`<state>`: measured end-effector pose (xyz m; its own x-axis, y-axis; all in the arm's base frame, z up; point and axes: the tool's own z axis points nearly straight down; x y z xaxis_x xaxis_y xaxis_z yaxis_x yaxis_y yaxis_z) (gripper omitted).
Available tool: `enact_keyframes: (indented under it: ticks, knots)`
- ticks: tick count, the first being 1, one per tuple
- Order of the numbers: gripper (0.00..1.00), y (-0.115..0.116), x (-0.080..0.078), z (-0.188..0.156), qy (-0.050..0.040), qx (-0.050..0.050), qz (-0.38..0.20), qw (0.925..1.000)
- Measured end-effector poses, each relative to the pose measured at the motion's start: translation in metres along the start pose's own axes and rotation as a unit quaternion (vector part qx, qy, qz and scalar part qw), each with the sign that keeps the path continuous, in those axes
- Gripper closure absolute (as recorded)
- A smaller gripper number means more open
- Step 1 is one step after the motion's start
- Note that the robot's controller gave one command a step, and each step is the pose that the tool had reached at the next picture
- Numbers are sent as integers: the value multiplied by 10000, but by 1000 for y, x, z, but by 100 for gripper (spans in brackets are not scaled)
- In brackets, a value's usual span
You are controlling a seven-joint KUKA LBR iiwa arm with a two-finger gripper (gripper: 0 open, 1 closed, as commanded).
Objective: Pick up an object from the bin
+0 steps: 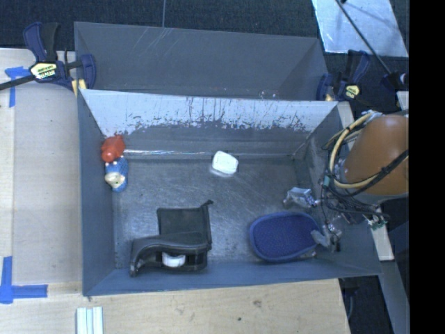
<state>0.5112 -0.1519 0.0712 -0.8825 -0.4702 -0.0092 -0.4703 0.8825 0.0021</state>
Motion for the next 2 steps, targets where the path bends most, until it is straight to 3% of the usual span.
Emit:
enact_keyframes:
  ticks: [1, 2]
  knots:
    - [0, 65, -14, -1, -4, 40, -2840, 9588]
    - [100, 64, -15, -3, -16, 61, -2820, 9594]
